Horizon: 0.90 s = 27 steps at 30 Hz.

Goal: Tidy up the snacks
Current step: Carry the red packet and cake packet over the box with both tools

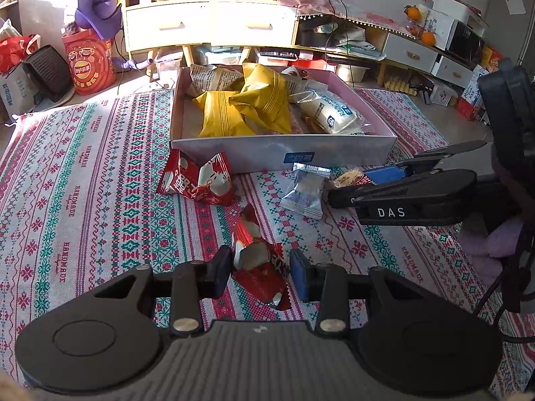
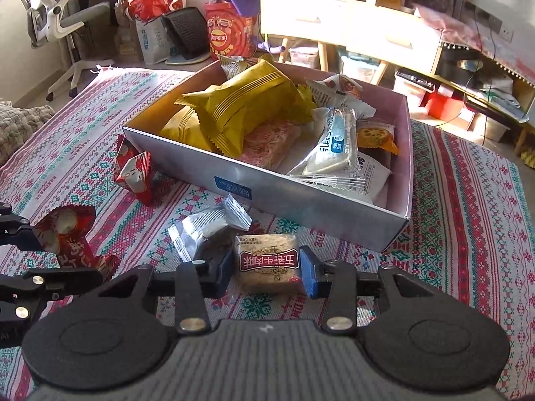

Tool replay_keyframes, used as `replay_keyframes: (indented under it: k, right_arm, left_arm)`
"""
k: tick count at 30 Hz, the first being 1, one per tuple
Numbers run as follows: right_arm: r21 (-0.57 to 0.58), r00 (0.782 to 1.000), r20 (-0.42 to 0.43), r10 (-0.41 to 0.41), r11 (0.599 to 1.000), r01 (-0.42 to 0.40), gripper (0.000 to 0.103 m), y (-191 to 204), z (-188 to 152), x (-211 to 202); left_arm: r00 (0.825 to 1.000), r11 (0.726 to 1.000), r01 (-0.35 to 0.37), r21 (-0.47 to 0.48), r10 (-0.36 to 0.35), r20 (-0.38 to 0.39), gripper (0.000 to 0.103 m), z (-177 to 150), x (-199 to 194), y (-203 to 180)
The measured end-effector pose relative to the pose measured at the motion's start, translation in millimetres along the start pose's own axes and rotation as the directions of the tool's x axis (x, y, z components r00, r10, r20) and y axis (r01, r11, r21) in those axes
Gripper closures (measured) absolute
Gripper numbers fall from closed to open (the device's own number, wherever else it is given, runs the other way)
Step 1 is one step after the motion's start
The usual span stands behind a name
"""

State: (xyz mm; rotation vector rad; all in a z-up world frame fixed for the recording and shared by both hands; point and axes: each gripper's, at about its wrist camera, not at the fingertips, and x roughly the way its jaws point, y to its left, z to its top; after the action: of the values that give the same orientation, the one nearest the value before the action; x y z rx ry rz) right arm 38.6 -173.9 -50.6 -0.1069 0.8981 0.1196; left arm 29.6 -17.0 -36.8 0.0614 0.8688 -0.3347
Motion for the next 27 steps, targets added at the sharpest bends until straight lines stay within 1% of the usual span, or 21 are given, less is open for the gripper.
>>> replay_keyframes:
  k: [5, 13, 23, 27]
  right_arm:
    - [-0.029, 1.0, -0.008, -0.004, 1.0, 0.004, 0.066, 3.5, -0.9, -2.9]
    - [-0.012, 1.0, -0.002, 0.016, 1.0, -0.016, 0.066, -4.4, 0.4, -13.3]
    - [0.017, 0.999, 0.041, 0.027, 0.999, -0.028, 0.066, -21.1, 1.6, -29.2]
    - [0.039, 0.997, 0.068, 0.026, 0.999, -0.029, 0.066, -30.1, 9.4, -34.2]
  left_arm:
    - [1.0, 1.0, -0.003, 0.001, 0.003, -0.004, 0.059, 0.6, 1.4, -1.4]
    - [1.0, 1.0, -0.005, -0.001, 0.005, -0.003, 0.059, 1.5, 1.7, -1.9]
    - [0.999, 1.0, -0.018, -0.021, 0.019, 0.032, 0.059, 18.3, -0.5, 0.4]
    - [0.998, 0.999, -0.046, -0.016, 0.047, 0.049, 0.059, 33.5, 0.8, 5.2]
